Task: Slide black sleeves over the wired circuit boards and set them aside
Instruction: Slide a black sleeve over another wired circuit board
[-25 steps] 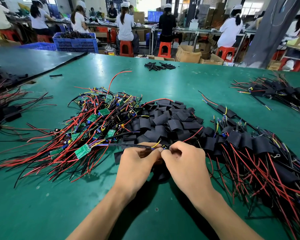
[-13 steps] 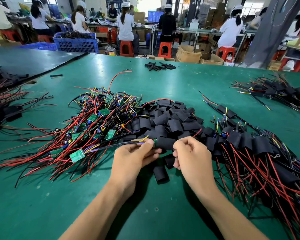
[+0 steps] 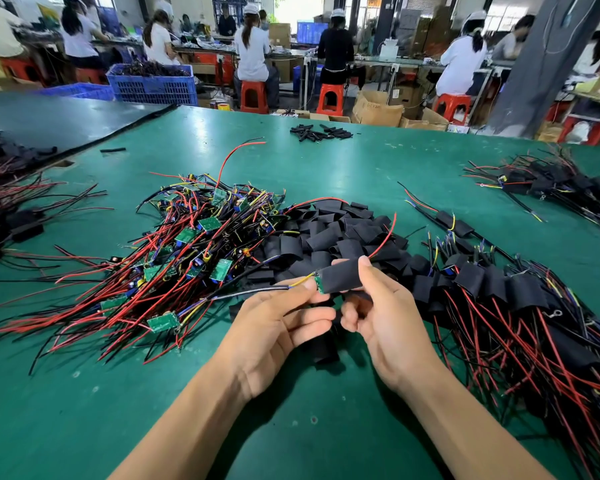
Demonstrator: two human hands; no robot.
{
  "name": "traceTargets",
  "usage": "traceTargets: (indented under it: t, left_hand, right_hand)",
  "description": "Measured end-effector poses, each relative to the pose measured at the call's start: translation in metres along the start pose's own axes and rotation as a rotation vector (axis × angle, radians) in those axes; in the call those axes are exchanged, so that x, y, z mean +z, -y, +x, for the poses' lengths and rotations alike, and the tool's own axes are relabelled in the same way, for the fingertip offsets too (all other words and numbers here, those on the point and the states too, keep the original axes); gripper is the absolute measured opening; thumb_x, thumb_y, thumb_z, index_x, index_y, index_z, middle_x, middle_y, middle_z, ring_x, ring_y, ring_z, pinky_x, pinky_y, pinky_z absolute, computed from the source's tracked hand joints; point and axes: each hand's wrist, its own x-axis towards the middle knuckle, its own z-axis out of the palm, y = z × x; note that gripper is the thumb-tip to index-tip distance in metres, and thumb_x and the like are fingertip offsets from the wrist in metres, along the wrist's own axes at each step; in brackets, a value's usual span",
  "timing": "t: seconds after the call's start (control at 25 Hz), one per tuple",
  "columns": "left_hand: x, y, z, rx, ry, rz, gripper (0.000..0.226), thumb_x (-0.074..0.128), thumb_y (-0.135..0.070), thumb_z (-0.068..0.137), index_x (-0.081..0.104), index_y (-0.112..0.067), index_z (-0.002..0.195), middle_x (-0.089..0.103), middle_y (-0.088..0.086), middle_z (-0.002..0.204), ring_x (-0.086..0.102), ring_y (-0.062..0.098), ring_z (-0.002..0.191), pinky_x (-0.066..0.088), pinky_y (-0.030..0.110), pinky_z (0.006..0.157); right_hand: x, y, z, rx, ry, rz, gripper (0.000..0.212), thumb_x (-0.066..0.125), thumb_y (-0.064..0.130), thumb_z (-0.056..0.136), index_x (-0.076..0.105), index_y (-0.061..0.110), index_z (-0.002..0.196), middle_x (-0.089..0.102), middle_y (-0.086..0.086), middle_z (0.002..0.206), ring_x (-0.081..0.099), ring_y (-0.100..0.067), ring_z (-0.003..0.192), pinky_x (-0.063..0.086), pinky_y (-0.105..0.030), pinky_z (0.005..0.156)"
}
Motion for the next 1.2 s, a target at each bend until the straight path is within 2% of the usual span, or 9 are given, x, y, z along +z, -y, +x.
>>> traceTargets:
  t: [0.12, 0.2, 0.32, 0.44, 0.56, 0.64, 0.8, 1.04, 1.2]
  left_hand:
    - [-0.003, 0.001, -0.002, 0.031, 0.066, 0.034, 0.014, 0.074, -0.021, 0.075, 0.079, -0.01, 0.083, 0.07, 0.008, 0.076, 0.069, 0.015, 0.06, 0.057, 0.024, 0.056]
    - [-0.001, 0.005, -0.003, 0.094, 0.12, 0.086, 0.018, 0.072, -0.022, 0.08, 0.079, -0.008, 0.089, 0.071, 0.014, 0.081, 0.07, 0.02, 0.065, 0.057, 0.025, 0.057]
    - [0.003, 0.011, -0.002, 0.201, 0.091, 0.141, 0.022, 0.07, -0.022, 0.086, 0.076, -0.003, 0.096, 0.073, 0.022, 0.088, 0.071, 0.027, 0.073, 0.057, 0.027, 0.061]
    - [0.002, 0.017, 0.0, 0.37, 0.016, 0.311, 0.01, 0.067, -0.01, 0.092, 0.077, -0.011, 0.094, 0.076, 0.011, 0.091, 0.072, 0.022, 0.076, 0.06, 0.033, 0.066]
    - [0.003, 0.022, 0.001, 0.466, -0.05, 0.463, 0.015, 0.068, -0.01, 0.092, 0.079, -0.021, 0.093, 0.078, 0.002, 0.09, 0.072, 0.017, 0.077, 0.059, 0.03, 0.066]
    - [0.002, 0.022, 0.002, 0.472, -0.094, 0.452, 0.016, 0.07, -0.011, 0.091, 0.079, -0.025, 0.091, 0.078, 0.002, 0.087, 0.072, 0.019, 0.075, 0.058, 0.028, 0.063]
    - [0.0, 0.021, 0.002, 0.488, -0.103, 0.444, 0.021, 0.07, -0.009, 0.091, 0.077, -0.029, 0.087, 0.077, 0.003, 0.078, 0.07, 0.015, 0.066, 0.058, 0.026, 0.061]
    - [-0.006, 0.024, 0.006, 0.496, -0.117, 0.465, 0.005, 0.071, -0.012, 0.091, 0.071, -0.017, 0.089, 0.073, 0.011, 0.074, 0.069, 0.039, 0.07, 0.056, 0.037, 0.06]
    - [-0.007, 0.021, 0.006, 0.458, -0.042, 0.4, 0.005, 0.068, -0.01, 0.092, 0.07, -0.01, 0.097, 0.072, 0.015, 0.075, 0.066, 0.025, 0.062, 0.054, 0.029, 0.057]
  right_hand:
    - [0.001, -0.005, -0.002, 0.037, 0.033, -0.048, 0.042, 0.049, 0.034, 0.104, 0.078, 0.019, 0.078, 0.068, -0.004, 0.072, 0.041, -0.014, 0.042, 0.031, -0.026, 0.046]
    - [0.002, -0.007, -0.003, 0.032, 0.025, -0.062, 0.041, 0.049, 0.032, 0.104, 0.077, 0.019, 0.078, 0.065, -0.003, 0.069, 0.042, -0.011, 0.042, 0.033, -0.023, 0.043]
    - [0.001, -0.006, -0.003, -0.004, -0.014, -0.161, 0.041, 0.05, 0.039, 0.103, 0.077, 0.019, 0.08, 0.068, -0.001, 0.068, 0.05, -0.015, 0.051, 0.043, -0.027, 0.046]
    - [0.005, -0.003, -0.005, 0.056, -0.042, -0.125, 0.038, 0.056, 0.042, 0.1, 0.075, 0.014, 0.081, 0.07, 0.0, 0.067, 0.057, -0.016, 0.053, 0.058, -0.037, 0.056]
    - [0.006, 0.0, -0.004, 0.114, -0.071, -0.017, 0.03, 0.056, 0.034, 0.1, 0.074, 0.012, 0.091, 0.075, -0.013, 0.083, 0.065, -0.018, 0.059, 0.059, -0.032, 0.057]
    - [0.007, 0.001, -0.005, 0.105, -0.081, 0.012, 0.026, 0.056, 0.029, 0.1, 0.073, 0.013, 0.088, 0.075, -0.018, 0.089, 0.069, -0.02, 0.065, 0.06, -0.031, 0.059]
    - [0.012, -0.004, -0.009, 0.085, -0.093, -0.004, 0.036, 0.057, 0.027, 0.1, 0.077, 0.022, 0.071, 0.074, -0.012, 0.078, 0.068, -0.019, 0.064, 0.058, -0.027, 0.06]
    - [0.013, -0.009, -0.009, 0.072, -0.094, 0.015, 0.027, 0.059, 0.024, 0.099, 0.069, 0.018, 0.074, 0.066, -0.013, 0.072, 0.064, -0.02, 0.058, 0.056, -0.027, 0.054]
    - [0.011, -0.007, -0.008, 0.064, -0.059, 0.009, 0.022, 0.061, 0.025, 0.098, 0.068, 0.012, 0.081, 0.064, -0.014, 0.07, 0.059, -0.024, 0.054, 0.057, -0.03, 0.055]
